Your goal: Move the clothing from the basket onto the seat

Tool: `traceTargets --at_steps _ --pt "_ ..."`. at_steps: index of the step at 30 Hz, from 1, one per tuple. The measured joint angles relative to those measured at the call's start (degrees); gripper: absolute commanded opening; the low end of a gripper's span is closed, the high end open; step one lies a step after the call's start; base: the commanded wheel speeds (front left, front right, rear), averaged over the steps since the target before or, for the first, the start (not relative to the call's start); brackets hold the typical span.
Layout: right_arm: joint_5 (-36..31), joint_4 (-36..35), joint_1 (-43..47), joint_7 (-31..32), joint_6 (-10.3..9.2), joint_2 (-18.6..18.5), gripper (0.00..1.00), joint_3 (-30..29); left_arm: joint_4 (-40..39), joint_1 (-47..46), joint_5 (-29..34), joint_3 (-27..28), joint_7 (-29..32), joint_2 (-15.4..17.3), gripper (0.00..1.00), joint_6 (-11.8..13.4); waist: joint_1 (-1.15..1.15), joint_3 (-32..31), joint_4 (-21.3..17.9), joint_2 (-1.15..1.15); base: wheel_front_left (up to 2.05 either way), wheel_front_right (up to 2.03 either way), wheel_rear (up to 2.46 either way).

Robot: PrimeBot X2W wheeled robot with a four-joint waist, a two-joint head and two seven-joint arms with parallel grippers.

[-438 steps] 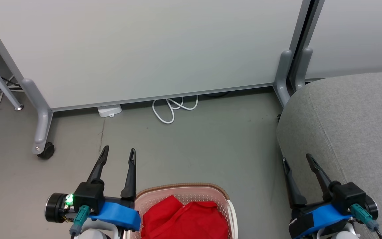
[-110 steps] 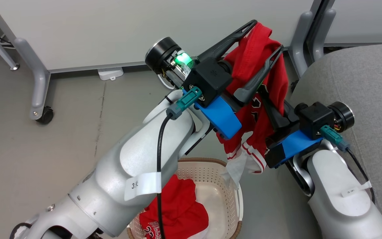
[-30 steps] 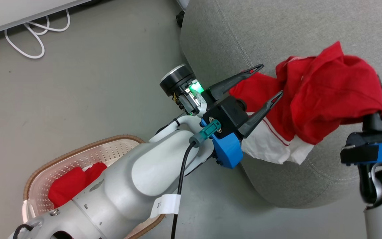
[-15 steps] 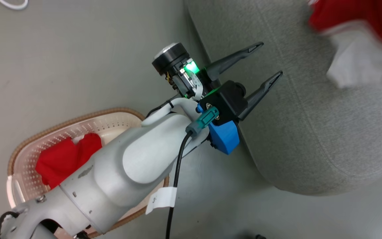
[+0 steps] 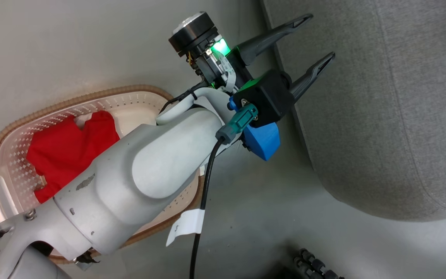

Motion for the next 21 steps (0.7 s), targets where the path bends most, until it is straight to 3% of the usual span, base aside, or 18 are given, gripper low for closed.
traceTargets --at_steps 9,21 --pt "0.5 10.5 0.9 0.0 0.0 1.6 0.0 0.4 -0.5 -1.1 0.2 -0.3 0.2 0.4 1.0 0.3 0.0 3.0 0.8 0.0 0.0 0.0 0.0" --pt "0.4 15.9 5.7 0.0 0.0 7.4 0.0 0.5 -1.0 -1.4 -0.1 -0.8 0.5 1.3 1.0 0.8 0.0 3.9 1.0 0.0 0.0 0.0 0.0"
